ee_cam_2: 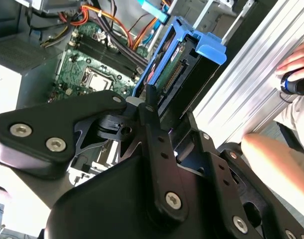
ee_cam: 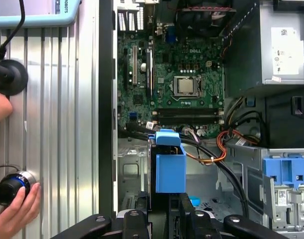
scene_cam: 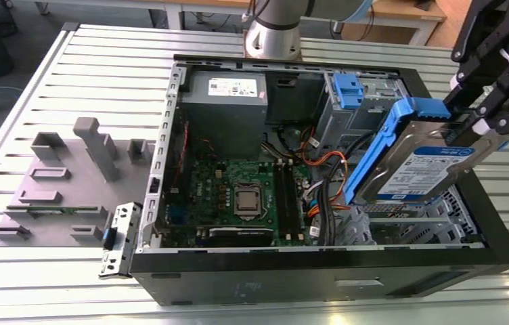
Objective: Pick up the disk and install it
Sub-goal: 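Insert the disk into the insertion slot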
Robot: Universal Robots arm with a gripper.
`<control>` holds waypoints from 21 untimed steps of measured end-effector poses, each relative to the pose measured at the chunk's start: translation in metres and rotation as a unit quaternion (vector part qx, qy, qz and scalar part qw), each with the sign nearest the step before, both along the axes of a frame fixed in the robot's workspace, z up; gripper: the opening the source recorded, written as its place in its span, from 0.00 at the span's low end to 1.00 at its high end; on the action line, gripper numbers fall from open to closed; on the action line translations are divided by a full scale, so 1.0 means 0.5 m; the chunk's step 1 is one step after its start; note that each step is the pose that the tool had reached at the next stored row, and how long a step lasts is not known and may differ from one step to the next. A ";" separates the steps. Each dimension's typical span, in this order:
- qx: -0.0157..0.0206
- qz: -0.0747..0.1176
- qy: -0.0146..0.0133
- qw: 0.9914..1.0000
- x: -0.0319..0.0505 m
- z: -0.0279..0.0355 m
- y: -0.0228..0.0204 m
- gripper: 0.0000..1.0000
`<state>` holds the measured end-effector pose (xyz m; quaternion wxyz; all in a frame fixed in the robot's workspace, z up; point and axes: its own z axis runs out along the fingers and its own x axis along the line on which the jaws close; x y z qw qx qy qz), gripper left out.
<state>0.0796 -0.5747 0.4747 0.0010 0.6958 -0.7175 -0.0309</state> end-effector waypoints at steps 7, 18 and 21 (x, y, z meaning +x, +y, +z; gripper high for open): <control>0.000 0.000 0.000 1.000 0.039 -0.005 0.0000 0.35; 0.000 0.001 0.000 1.000 0.061 -0.016 -0.0002 0.35; 0.000 0.002 0.000 1.000 0.061 -0.017 -0.0002 0.35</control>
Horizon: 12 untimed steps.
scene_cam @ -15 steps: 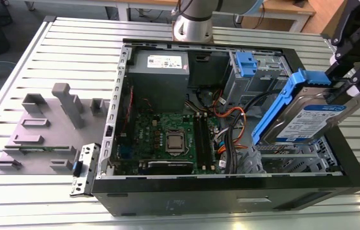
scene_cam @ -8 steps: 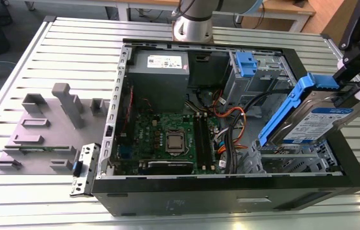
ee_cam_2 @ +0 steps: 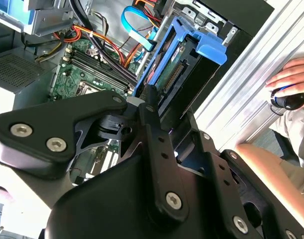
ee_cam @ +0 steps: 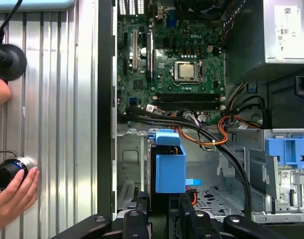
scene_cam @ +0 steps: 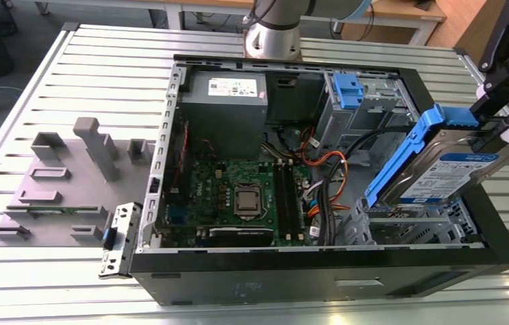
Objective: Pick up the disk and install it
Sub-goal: 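Insert the disk into the insertion slot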
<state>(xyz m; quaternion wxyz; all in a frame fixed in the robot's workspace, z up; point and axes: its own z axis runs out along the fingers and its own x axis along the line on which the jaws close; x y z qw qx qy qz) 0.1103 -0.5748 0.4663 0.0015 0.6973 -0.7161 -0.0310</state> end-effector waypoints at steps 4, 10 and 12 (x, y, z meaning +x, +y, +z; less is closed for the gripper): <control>0.000 0.001 0.000 1.000 0.001 -0.001 0.0002 0.35; 0.000 0.002 0.000 1.000 0.002 -0.006 0.0000 0.35; 0.000 0.002 0.000 1.000 0.003 -0.007 0.0000 0.35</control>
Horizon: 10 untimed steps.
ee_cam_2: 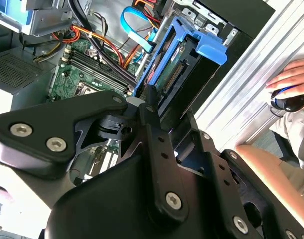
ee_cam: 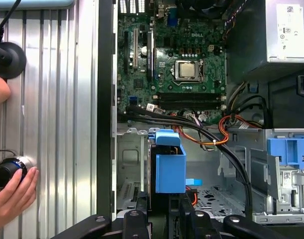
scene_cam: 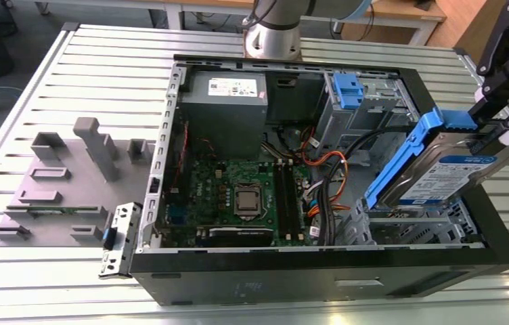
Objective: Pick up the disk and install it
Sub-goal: 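Insert the disk into the insertion slot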
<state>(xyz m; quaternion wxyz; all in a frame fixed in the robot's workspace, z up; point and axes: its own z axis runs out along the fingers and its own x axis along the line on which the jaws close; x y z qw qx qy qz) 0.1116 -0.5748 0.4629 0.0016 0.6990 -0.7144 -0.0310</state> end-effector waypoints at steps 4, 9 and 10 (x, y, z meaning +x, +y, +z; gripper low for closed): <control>0.000 0.000 0.000 1.000 0.001 0.000 0.0001 0.35; 0.000 0.000 0.000 1.000 0.002 -0.005 0.0000 0.35; 0.000 0.000 0.000 1.000 0.002 -0.007 0.0001 0.35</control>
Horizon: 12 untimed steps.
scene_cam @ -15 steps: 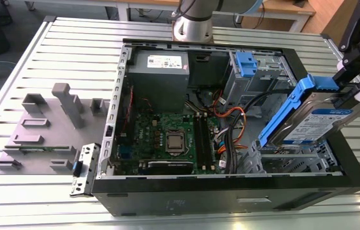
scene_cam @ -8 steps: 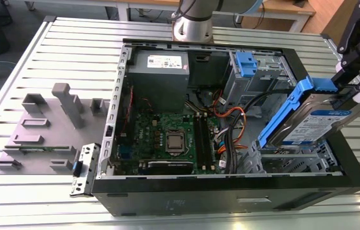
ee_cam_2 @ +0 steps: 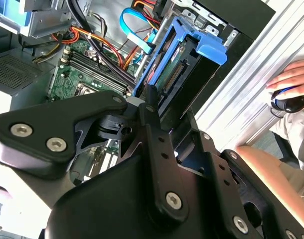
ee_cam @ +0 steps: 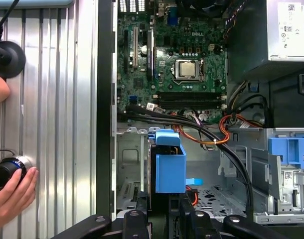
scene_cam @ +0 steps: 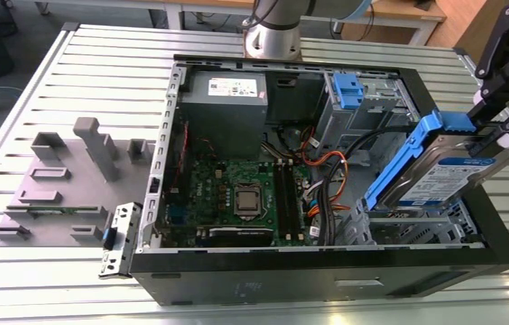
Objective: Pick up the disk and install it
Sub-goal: 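Insert the disk into the insertion slot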
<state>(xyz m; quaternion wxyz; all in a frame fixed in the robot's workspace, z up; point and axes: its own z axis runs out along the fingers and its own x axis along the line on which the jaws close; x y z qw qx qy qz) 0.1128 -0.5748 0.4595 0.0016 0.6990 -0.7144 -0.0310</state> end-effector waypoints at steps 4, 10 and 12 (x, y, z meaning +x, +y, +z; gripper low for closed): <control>0.000 0.000 0.000 1.000 0.000 0.000 -0.0015 0.35; 0.000 0.000 0.000 1.000 0.000 -0.005 -0.0017 0.35; 0.000 0.000 0.000 1.000 0.000 -0.005 -0.0017 0.35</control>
